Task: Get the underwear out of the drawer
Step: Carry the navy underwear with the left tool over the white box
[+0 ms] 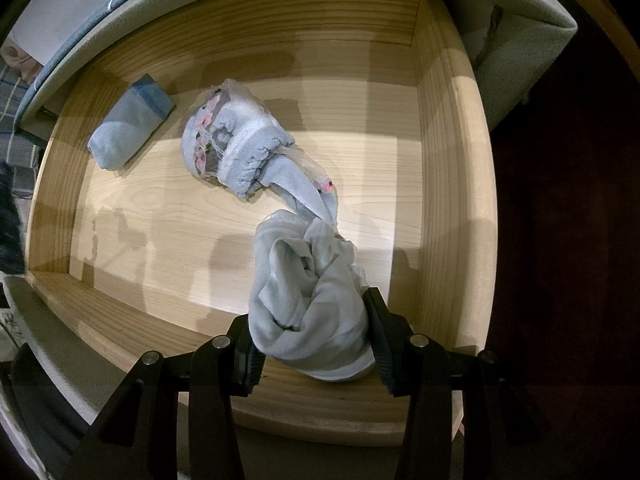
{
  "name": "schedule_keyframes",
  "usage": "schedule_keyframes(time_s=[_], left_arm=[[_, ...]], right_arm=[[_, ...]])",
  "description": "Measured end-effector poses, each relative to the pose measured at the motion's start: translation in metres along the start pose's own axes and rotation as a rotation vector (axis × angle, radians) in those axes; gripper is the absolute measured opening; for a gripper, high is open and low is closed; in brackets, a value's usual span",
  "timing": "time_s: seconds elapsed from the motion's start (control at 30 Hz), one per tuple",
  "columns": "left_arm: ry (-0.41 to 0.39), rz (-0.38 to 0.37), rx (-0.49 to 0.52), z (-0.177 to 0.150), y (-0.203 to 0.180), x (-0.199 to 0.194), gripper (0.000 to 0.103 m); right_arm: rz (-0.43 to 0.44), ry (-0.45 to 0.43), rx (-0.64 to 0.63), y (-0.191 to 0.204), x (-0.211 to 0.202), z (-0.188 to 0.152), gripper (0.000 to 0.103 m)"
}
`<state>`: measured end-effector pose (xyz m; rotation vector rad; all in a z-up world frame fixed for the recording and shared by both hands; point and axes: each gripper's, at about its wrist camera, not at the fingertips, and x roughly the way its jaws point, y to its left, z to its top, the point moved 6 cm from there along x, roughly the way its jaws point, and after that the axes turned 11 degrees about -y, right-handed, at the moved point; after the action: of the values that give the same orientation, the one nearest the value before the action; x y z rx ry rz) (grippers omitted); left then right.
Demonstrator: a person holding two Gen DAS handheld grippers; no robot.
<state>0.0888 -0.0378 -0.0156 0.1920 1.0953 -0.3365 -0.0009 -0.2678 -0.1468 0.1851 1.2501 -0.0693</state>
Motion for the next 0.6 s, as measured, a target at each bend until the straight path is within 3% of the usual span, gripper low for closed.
schedule_keyframes(time_s=[0.2,0.37,0.6], left_arm=[[-0.190,-0.040,0.004,0.045,0.003,-0.060,0.032],[-0.339,-0.013,0.031,0.090,0.002,-0.097,0.032],[-0.428,-0.023,0.029,0.145,-0.001,-0.103,0.032]], right_arm=[[0.000,0.000,-0.001,0.000,0.000,0.000,0.043],[-0.001,-0.001,-0.001,0.000,0.000,0.000,0.043],[0.000,-0.002,0.000,-0.001,-0.001,-0.001,0.043]])
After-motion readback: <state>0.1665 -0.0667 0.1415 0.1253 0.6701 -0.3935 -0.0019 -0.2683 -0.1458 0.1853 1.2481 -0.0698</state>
